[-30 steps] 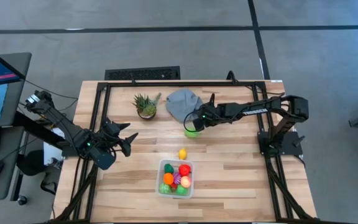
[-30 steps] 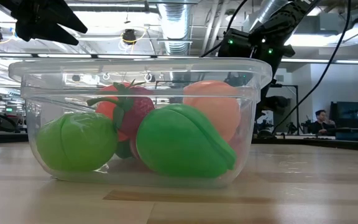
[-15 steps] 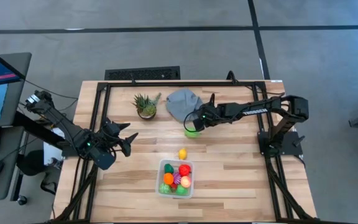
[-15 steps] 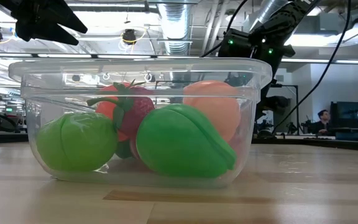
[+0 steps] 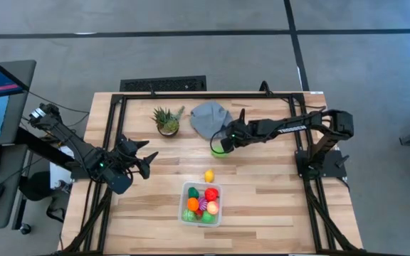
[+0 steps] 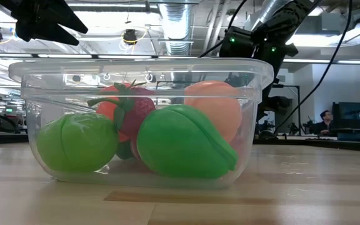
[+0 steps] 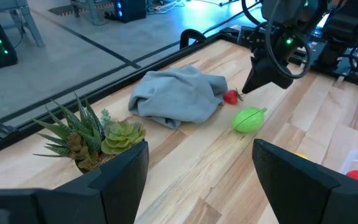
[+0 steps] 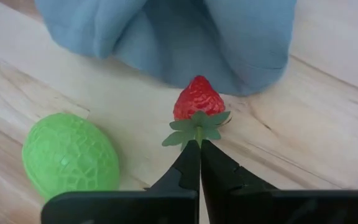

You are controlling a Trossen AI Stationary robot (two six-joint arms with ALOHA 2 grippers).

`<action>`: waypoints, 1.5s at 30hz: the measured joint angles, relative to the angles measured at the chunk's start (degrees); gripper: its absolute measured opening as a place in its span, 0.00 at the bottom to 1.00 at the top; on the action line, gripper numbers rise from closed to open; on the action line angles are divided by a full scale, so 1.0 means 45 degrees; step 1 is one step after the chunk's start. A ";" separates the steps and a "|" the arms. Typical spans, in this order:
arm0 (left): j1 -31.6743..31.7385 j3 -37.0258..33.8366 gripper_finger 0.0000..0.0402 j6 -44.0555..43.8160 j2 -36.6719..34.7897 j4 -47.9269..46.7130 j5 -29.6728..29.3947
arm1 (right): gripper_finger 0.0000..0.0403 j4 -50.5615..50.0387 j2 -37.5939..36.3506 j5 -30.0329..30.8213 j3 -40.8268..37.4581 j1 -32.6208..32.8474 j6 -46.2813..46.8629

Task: Pick and placing Produce into tupperware
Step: Put the red strawberry into the transparent bin

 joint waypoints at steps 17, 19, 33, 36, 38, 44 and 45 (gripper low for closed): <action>-0.0002 0.0000 0.69 0.0000 -0.0002 0.0000 -0.0002 | 0.12 0.0000 0.0000 -0.0180 0.0000 0.0001 -0.0034; 0.0001 0.0000 0.69 0.0000 0.0001 0.0002 -0.0002 | 0.12 0.0000 0.0000 -0.0180 0.0000 0.0001 -0.0061; 0.0000 0.0000 0.69 0.0000 0.0000 0.0000 -0.0002 | 0.13 0.0306 0.0000 -0.0180 0.0000 -0.0026 -0.0113; 0.0000 0.0000 0.69 0.0000 -0.0002 0.0000 -0.0002 | 0.13 0.0321 0.0000 -0.0180 0.0000 -0.0028 -0.0114; -0.0001 0.0000 0.69 -0.0004 -0.0001 0.0004 -0.0002 | 0.13 0.0320 0.0000 -0.0180 0.0005 -0.0028 -0.0118; -0.0002 0.0000 0.69 0.0000 0.0002 0.0000 -0.0002 | 0.13 0.0325 0.0000 -0.0180 0.0001 -0.0031 -0.0123; -0.0002 0.0000 0.69 -0.0005 0.0002 0.0000 -0.0002 | 0.13 0.0321 0.0000 -0.0178 0.0002 -0.0033 -0.0123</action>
